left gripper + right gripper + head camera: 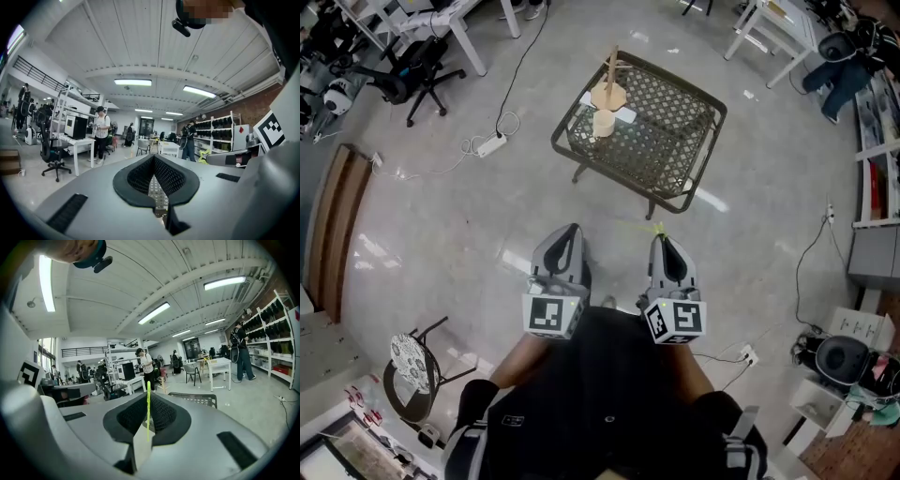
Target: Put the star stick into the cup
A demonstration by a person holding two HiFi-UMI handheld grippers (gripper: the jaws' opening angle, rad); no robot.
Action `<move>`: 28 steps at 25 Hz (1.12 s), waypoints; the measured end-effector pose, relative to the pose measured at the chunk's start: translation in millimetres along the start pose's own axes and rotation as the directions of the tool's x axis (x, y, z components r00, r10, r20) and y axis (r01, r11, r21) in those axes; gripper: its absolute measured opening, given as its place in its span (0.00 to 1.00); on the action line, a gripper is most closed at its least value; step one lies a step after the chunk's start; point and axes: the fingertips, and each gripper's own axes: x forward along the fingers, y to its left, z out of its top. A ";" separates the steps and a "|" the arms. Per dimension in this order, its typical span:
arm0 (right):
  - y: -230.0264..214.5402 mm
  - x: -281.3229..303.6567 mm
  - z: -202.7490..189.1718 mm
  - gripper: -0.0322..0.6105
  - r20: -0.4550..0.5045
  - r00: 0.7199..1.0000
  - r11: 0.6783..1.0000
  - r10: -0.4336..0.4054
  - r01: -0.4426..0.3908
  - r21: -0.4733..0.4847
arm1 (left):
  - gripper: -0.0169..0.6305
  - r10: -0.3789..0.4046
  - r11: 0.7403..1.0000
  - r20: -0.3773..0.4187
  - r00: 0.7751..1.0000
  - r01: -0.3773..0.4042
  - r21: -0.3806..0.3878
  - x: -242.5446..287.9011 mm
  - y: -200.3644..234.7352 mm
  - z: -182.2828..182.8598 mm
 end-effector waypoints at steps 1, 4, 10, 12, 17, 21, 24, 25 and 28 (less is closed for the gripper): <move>-0.2 8.8 2.6 0.08 -0.001 1.000 1.000 -0.004 0.004 -0.001 | 0.05 -0.001 1.000 0.008 1.000 0.001 -0.011 8.0 5.5 5.5; -0.2 36.2 10.3 0.08 -0.003 1.000 1.000 -0.016 0.016 0.001 | 0.05 -0.015 1.000 0.011 1.000 0.015 -0.006 31.2 22.4 12.7; 7.3 86.7 27.0 0.08 -0.002 0.999 0.999 -0.042 0.042 -0.003 | 0.05 -0.043 0.999 0.001 0.999 0.043 -0.003 67.6 60.7 20.3; 8.5 103.4 30.9 0.08 -0.001 0.999 0.999 -0.051 0.051 -0.008 | 0.05 -0.047 0.999 0.014 0.999 0.047 -0.013 79.7 72.6 24.9; 15.5 136.5 33.5 0.08 -0.002 0.998 0.998 -0.062 0.062 -0.002 | 0.05 -0.057 0.998 0.010 0.998 0.058 -0.035 97.9 98.6 23.2; 19.5 164.9 39.8 0.08 0.005 0.998 0.998 -0.066 0.066 -0.006 | 0.05 -0.066 0.998 0.007 0.998 0.066 -0.025 114.9 118.1 21.0; 21.2 177.6 40.2 0.08 -0.008 0.997 0.997 -0.072 0.072 -0.015 | 0.05 -0.061 0.997 0.005 0.998 0.062 -0.046 118.0 128.6 20.2; 20.8 182.0 41.0 0.08 -0.010 0.997 0.997 -0.072 0.072 -0.017 | 0.05 -0.062 0.997 -0.002 0.998 0.062 -0.050 119.5 131.2 18.5; 15.2 200.6 44.7 0.08 -0.008 0.998 0.998 -0.067 0.067 -0.023 | 0.05 -0.062 0.997 -0.013 0.998 0.061 -0.048 133.4 137.6 14.7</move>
